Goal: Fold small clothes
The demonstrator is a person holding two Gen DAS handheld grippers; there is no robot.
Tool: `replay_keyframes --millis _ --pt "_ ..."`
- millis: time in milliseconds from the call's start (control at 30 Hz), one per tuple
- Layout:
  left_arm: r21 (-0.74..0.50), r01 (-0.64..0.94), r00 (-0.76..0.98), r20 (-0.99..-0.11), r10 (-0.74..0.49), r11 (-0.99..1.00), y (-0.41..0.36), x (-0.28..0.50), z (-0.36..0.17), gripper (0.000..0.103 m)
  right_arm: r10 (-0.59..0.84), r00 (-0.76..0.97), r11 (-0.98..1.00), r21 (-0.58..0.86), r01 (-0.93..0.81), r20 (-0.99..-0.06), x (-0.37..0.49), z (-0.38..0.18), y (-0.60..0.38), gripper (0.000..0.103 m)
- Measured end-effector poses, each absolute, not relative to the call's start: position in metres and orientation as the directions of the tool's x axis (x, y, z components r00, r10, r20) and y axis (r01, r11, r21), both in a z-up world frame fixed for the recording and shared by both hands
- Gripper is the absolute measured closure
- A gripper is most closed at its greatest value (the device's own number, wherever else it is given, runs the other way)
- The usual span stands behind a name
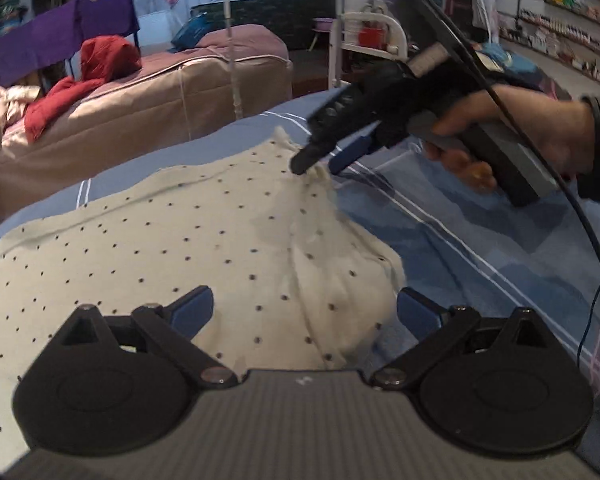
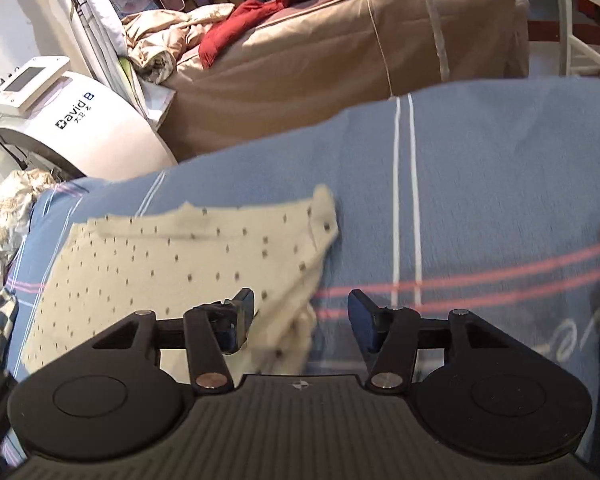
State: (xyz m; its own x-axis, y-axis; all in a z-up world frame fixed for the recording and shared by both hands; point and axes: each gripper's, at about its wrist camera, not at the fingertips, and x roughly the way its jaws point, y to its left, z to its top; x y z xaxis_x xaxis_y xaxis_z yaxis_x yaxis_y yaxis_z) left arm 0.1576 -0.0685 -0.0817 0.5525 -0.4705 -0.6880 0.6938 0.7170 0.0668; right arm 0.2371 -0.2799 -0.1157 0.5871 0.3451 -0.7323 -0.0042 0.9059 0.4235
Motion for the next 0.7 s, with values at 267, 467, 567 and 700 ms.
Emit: replay_keyframes --millis 267,467,567,700 --pt "0.203 0.726 0.553 -0.741 -0.382 0.657 -0.118 0.129 -0.115 0.028 0.418 0.580 0.872 0.487 -0.041 -0.700 0.223 -0.119 -0.280 0.013" --pt "0.041 0.662 0.511 -0.755 -0.410 0.749 -0.118 0.159 -0.120 0.059 0.459 0.596 0.827 0.563 -0.016 -0.659 0.239 -0.130 -0.285 0.014" --pt "-0.056 0.605 0.494 -0.756 -0.430 0.794 -0.102 0.180 -0.119 0.083 0.465 0.606 0.801 0.598 0.021 -0.645 0.248 -0.137 -0.285 0.032" --pt "-0.179 0.556 0.464 -0.744 -0.481 0.812 -0.074 0.200 -0.111 0.090 0.460 0.582 0.815 0.579 0.024 -0.671 0.254 -0.132 -0.275 0.087"
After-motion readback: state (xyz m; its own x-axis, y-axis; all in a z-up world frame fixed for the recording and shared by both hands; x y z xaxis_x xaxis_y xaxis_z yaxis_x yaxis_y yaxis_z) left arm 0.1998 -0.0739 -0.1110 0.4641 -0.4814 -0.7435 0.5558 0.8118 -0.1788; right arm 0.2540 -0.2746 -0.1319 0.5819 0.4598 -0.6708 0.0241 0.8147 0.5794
